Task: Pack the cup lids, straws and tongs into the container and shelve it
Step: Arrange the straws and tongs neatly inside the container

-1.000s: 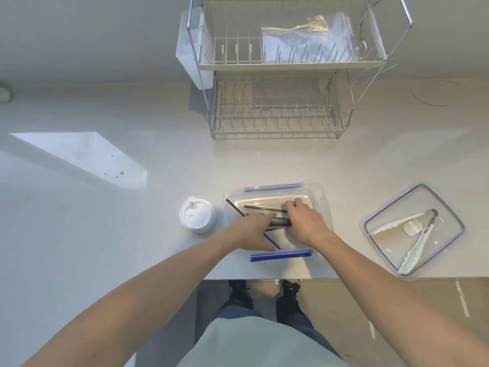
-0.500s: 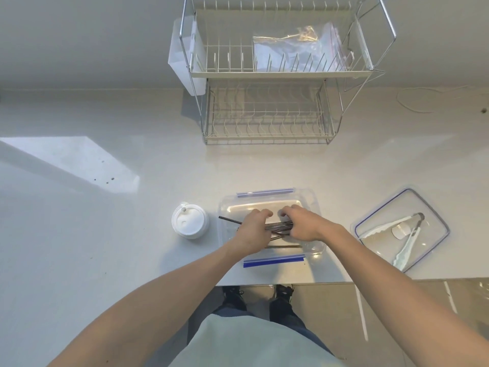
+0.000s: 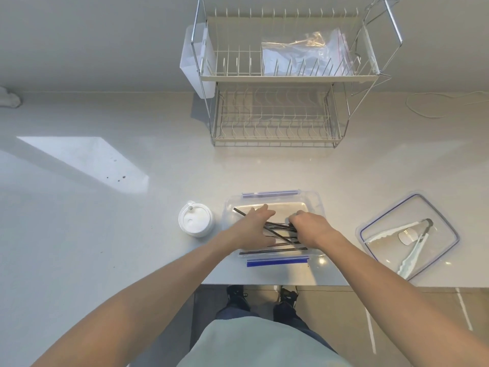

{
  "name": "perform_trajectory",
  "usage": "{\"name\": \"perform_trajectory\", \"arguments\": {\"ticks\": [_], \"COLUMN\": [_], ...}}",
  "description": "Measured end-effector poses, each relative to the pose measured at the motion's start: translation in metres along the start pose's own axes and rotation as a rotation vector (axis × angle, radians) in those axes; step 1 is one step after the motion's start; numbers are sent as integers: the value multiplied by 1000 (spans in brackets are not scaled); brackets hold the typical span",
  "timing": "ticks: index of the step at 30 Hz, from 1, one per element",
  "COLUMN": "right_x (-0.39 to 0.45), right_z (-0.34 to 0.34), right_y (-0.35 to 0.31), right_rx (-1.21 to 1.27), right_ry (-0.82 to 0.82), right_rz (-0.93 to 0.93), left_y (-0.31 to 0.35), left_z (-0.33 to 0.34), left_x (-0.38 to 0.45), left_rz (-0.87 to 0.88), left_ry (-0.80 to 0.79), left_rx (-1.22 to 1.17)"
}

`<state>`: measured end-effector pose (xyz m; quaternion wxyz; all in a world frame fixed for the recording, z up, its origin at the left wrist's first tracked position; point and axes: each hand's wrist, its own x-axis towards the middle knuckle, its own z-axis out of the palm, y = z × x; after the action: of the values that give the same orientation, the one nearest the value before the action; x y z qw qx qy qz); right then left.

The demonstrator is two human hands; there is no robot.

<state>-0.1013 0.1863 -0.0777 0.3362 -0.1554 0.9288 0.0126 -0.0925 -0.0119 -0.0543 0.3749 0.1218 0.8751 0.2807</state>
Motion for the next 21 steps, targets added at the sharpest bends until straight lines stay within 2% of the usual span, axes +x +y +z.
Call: {"name": "perform_trajectory", "arguments": {"ticks": [3,5,9,12,15,17,21], "right_x": [0,0,-3,-6,-8,-8,-8], "right_z": [-2,-5,-8,-5,2,5,1], "right_y": [0,1,0,-1,-5,-6,-1], "right_rx": [38,124,370,363,301,281,436], "right_ry": [-39,-80,-109,-83,-82,-56,-67], "right_rz": [-2,-24,-35,-39,-59,-51,11], "left_y": [1,0,-5,-8,-14,-17,-22], "left_z": [-12,-17,-14,-6,5,12,13], "left_x": [-6,-8,-2,6,9,10,8], "left_rz": [17,22,31,42,8,-11,-21], "left_ry": [-6,54,170,121,22,-7,-65], "left_rx": [-21,25,268,482,580,540,191]}}
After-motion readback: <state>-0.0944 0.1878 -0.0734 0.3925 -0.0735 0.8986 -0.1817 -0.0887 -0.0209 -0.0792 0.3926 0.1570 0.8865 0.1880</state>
